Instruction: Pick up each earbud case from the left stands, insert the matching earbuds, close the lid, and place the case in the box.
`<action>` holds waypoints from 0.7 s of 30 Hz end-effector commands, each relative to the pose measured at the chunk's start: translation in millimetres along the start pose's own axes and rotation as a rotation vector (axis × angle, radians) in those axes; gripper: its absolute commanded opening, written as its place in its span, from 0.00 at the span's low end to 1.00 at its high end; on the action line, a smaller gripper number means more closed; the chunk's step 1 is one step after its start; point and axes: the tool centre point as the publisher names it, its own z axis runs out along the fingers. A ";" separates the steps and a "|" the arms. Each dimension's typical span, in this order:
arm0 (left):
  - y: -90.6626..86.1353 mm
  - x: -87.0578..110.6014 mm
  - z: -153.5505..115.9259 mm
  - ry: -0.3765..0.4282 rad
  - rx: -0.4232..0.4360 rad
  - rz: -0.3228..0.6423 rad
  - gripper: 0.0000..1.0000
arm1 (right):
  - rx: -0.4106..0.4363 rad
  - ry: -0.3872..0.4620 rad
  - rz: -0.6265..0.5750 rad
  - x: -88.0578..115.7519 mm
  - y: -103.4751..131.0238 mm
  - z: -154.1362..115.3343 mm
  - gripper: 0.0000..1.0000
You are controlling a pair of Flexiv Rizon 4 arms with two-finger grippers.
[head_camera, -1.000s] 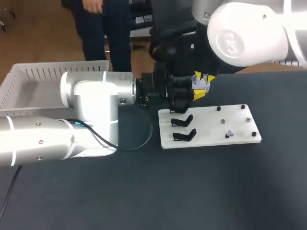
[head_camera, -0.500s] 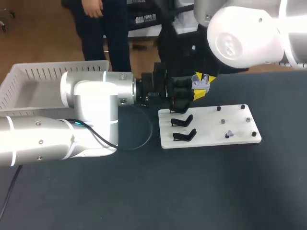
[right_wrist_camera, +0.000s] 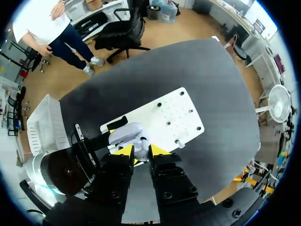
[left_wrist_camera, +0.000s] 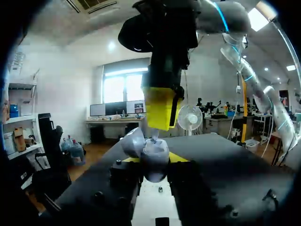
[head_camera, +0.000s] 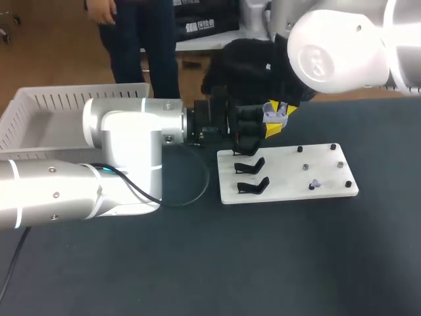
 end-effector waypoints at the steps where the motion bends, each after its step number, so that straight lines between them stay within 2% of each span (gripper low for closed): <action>1: -2.9 0.4 0.1 -0.004 -0.011 0.004 0.00 | 0.004 0.001 0.002 -0.1 0.9 3.3 0.00; 21: -2.9 0.4 0.1 -0.004 -0.011 0.004 0.00 | 0.008 0.007 -0.002 0.7 3.6 6.0 0.00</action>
